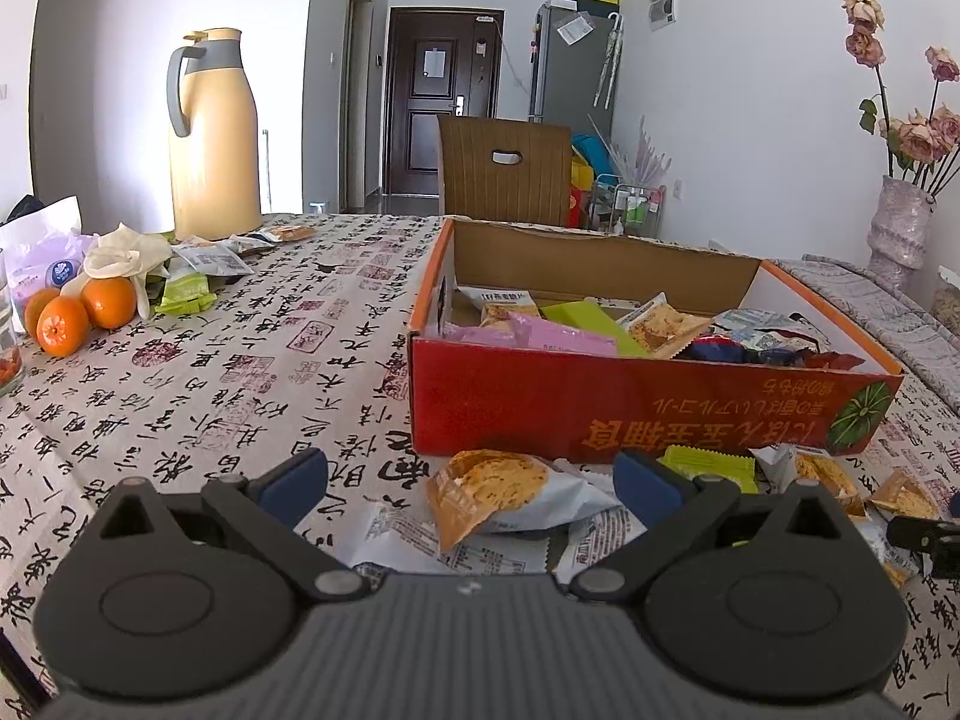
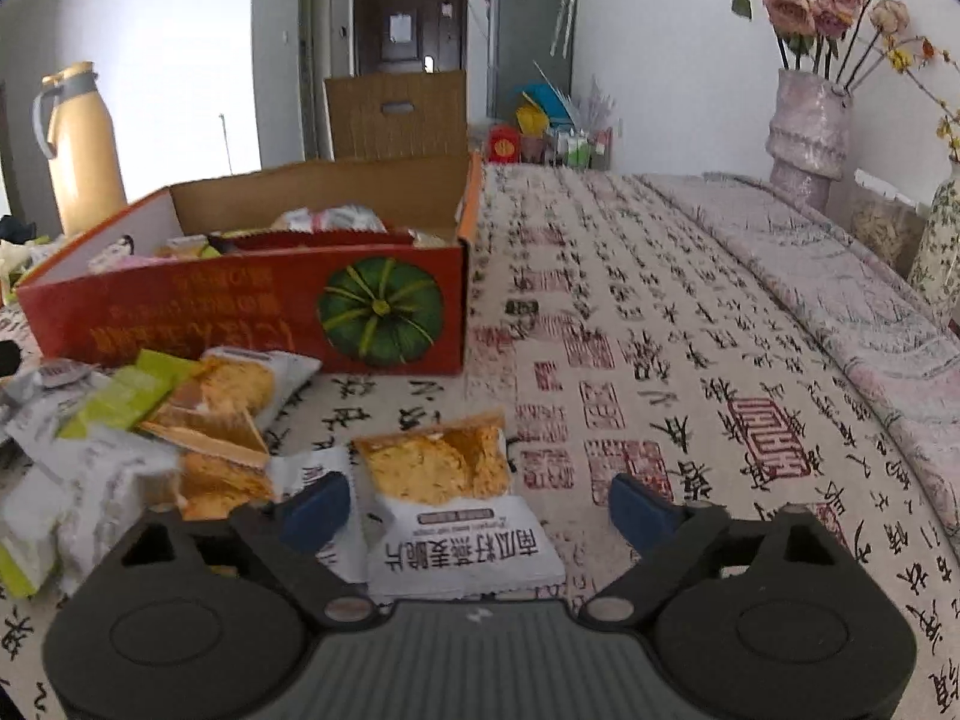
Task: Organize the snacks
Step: 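Grasp a white oat-crisp packet with the right tool, then grasp an oat-crisp packet with the left tool while the right tool holds its packet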
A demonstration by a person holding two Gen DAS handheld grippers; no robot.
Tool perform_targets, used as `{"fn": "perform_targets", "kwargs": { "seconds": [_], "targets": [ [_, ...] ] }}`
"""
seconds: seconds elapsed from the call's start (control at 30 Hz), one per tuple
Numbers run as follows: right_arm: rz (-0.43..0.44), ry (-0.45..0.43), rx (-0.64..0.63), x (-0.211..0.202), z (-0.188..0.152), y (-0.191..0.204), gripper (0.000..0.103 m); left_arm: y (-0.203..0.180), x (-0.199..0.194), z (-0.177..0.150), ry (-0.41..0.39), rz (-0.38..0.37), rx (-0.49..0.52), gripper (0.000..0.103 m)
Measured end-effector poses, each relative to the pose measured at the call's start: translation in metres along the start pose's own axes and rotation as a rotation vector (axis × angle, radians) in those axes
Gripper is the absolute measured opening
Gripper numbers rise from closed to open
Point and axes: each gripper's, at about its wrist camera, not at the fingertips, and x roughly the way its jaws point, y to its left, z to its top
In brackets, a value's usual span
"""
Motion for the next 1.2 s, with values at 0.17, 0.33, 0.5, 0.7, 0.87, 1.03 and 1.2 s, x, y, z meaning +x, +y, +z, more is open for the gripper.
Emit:
{"fn": "perform_targets", "kwargs": {
  "seconds": [0.17,0.33,0.5,0.7,0.87,1.03,1.2],
  "targets": [
    [0.021,-0.016,0.006,0.001,0.001,0.0,0.059,0.0,0.001,0.0,0.004,0.0,-0.001,0.103],
    [0.027,-0.044,-0.001,-0.003,-0.002,0.002,0.042,-0.001,0.001,-0.001,0.008,-0.002,0.002,0.103],
    [0.007,-0.082,0.005,-0.007,-0.006,0.004,0.039,-0.001,0.002,0.001,0.027,-0.003,0.004,0.103],
    [-0.012,-0.141,0.053,-0.013,-0.009,-0.002,0.039,0.003,0.002,0.015,0.084,-0.02,-0.009,0.103],
    [-0.004,-0.156,0.075,-0.015,-0.009,-0.005,0.039,-0.004,0.015,0.029,0.159,0.002,0.0,0.103],
    [0.011,-0.164,0.081,-0.017,-0.011,-0.006,0.039,-0.015,0.033,0.037,0.236,0.03,-0.01,0.103],
    [0.031,-0.174,0.088,-0.018,-0.012,-0.008,0.039,-0.028,0.048,0.032,0.289,0.058,0.008,0.103]
  ]
}}
